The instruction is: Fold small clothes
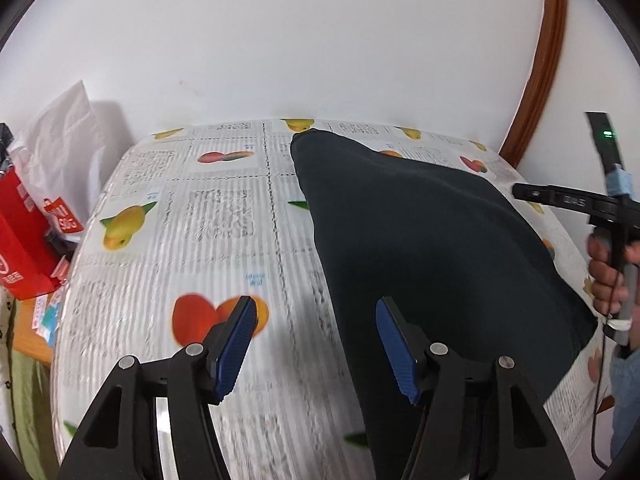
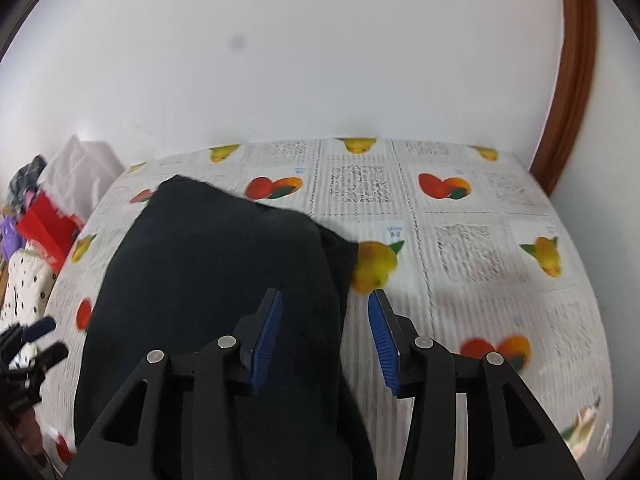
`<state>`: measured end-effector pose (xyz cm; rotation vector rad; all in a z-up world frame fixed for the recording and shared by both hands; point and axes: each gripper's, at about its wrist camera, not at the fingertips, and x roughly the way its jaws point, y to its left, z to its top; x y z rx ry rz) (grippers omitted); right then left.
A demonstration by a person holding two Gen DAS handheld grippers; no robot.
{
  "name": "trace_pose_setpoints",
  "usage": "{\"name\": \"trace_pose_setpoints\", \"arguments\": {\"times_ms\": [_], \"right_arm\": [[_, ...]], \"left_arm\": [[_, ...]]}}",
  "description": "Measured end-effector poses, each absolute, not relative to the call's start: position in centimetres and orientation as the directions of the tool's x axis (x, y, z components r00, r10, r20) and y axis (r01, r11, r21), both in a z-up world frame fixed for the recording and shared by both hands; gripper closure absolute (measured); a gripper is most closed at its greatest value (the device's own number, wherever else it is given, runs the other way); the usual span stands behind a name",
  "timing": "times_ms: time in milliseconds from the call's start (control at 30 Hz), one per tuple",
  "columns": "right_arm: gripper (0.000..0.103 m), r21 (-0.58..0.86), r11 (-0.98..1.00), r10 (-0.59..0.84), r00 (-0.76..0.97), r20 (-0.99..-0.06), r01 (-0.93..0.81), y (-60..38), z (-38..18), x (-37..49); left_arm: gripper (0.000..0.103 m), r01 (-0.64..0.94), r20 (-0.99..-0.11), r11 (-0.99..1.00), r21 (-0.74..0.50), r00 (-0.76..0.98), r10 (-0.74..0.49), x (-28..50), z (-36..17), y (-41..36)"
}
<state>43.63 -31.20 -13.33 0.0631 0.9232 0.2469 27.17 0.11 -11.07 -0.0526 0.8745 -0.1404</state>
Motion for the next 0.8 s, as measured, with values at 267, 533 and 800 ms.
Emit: {"name": "trace_pose_setpoints", "arguments": {"times_ms": [267, 533, 800], "right_arm": [[0.063, 0.282, 0.943, 0.331, 0.478, -0.814, -0.174, -30.2, -17.4, 50.1], [0.101, 0.247, 0.938, 0.346, 0.653, -0.674, -0.242, -31.3, -15.9, 49.5], [0.084, 0.263, 0.955, 0.291, 0.594, -0.750, -0.137, -33.9, -15.7, 46.4]], "left_arm": [[0.038, 0.182, -0.794, 0.976, -0.120, 0.573, -0.205, 30.2, -13.7, -1.7], [0.038, 0.171, -0.808, 0.976, -0.135, 0.551, -0.208, 30.3, -14.4, -1.6], [0.038, 0.161, -0.800, 0.980, -0.119, 0.569, -0.190, 28.6, -13.4, -1.3]]}}
